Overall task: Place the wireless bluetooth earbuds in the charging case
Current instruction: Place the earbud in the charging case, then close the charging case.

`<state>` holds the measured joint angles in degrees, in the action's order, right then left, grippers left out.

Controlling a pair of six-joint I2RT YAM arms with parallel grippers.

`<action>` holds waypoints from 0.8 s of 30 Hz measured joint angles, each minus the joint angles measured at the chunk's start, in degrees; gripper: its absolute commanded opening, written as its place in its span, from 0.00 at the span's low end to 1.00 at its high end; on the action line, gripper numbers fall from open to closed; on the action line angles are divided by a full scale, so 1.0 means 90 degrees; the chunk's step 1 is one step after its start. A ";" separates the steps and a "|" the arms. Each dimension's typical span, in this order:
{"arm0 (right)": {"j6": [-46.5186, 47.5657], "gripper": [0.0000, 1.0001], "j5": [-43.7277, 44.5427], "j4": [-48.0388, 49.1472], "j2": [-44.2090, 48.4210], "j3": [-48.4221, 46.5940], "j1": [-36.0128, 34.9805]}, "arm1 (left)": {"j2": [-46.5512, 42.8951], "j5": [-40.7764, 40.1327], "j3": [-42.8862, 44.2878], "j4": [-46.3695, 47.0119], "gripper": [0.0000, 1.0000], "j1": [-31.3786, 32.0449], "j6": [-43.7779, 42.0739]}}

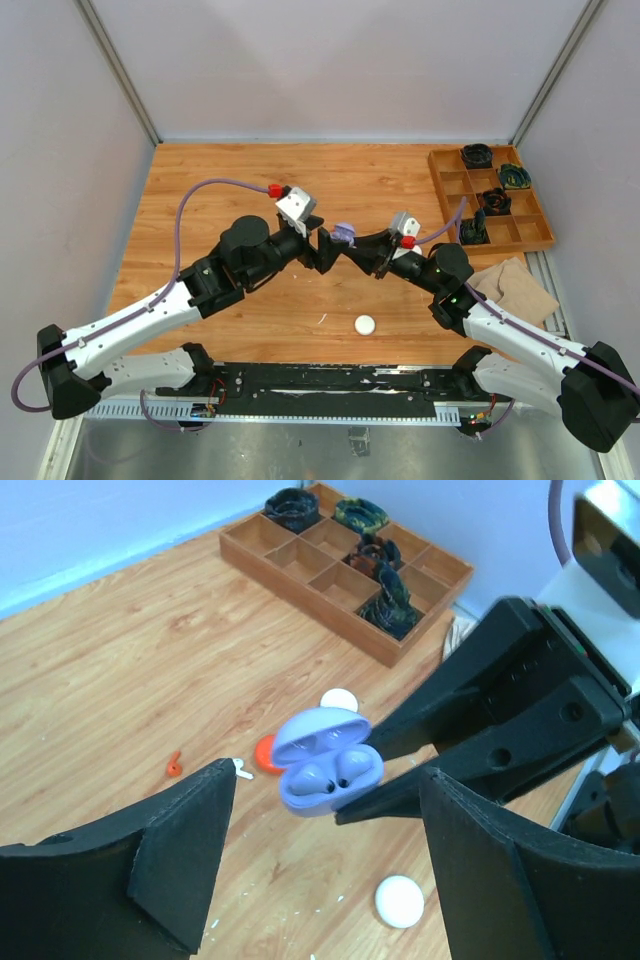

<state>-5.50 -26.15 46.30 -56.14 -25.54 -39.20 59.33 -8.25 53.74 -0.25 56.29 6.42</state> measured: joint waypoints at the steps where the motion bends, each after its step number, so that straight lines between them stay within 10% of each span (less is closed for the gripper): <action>1: 0.0000 0.06 -0.0029 -0.0015 0.0000 0.0000 0.0000 | -0.0056 0.0087 0.0007 -0.0049 0.80 -0.0107 0.0112; 24: -0.0333 0.07 -0.0952 -0.0104 -0.0408 -0.0240 0.0000 | 0.0398 0.4087 -0.0019 0.0029 0.83 -0.2492 0.2339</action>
<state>-8.49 -34.72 45.36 -59.81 -27.70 -39.20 62.92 28.53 53.56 0.01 33.87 27.46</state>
